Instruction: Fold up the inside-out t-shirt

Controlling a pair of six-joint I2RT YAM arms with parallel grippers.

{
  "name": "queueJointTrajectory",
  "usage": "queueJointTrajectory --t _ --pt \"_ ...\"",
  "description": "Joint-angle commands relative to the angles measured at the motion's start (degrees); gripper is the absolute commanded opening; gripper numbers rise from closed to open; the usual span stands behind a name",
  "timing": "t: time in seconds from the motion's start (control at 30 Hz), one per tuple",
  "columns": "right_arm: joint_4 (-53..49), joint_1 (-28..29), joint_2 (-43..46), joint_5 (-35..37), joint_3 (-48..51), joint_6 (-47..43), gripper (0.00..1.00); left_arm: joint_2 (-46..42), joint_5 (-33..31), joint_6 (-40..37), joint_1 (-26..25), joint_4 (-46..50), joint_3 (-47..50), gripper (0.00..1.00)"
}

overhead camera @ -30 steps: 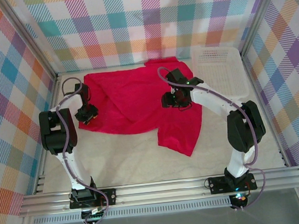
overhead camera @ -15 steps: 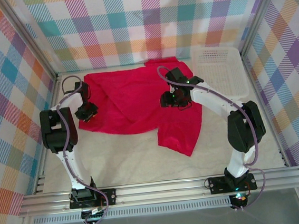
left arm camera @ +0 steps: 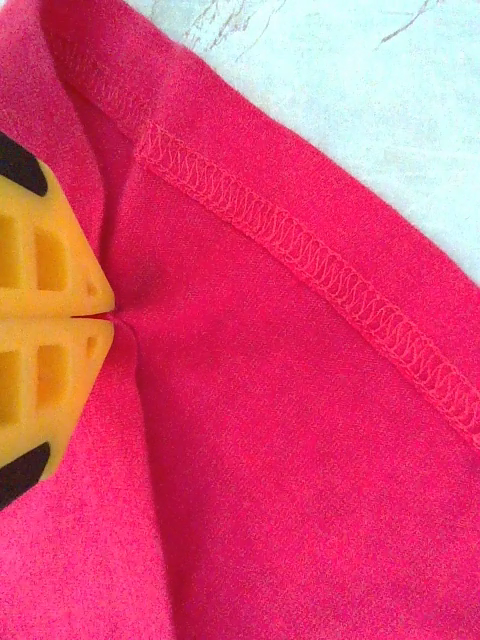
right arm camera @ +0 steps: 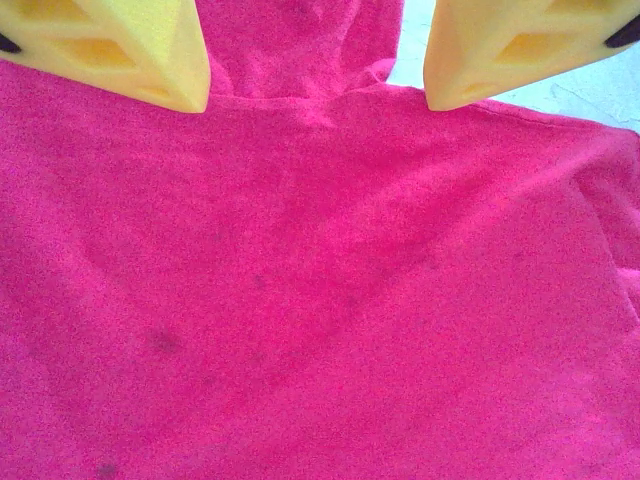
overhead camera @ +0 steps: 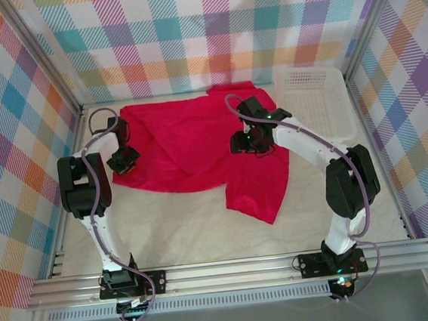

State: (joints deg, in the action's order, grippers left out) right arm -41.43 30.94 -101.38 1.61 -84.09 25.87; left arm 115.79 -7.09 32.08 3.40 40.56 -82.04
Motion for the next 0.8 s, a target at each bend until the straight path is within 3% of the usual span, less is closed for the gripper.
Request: queueJointTrajectory --t 0.0,0.33,0.6,0.63,0.77 --pt "-1.55 0.26 2.48 0.85 -2.53 -1.30 0.59 -0.48 -1.58 0.06 -0.23 2.89 -1.53 0.00" --pt "-1.42 0.26 1.98 -0.70 -2.15 -0.39 0.59 -8.13 -3.37 0.24 -1.98 5.60 -1.72 0.01" --pt "-2.16 0.26 3.04 -0.24 -2.61 -0.96 0.59 -8.65 -5.38 0.34 -3.54 6.38 -1.14 0.00" --pt "-2.05 0.26 3.13 -0.28 -2.58 -0.91 0.59 -8.57 -5.68 0.19 -3.73 6.38 -1.00 0.01" --pt "-1.90 0.27 2.97 -0.73 -2.46 -0.75 0.59 -6.82 -5.51 -0.30 -4.15 6.29 -0.70 0.21"
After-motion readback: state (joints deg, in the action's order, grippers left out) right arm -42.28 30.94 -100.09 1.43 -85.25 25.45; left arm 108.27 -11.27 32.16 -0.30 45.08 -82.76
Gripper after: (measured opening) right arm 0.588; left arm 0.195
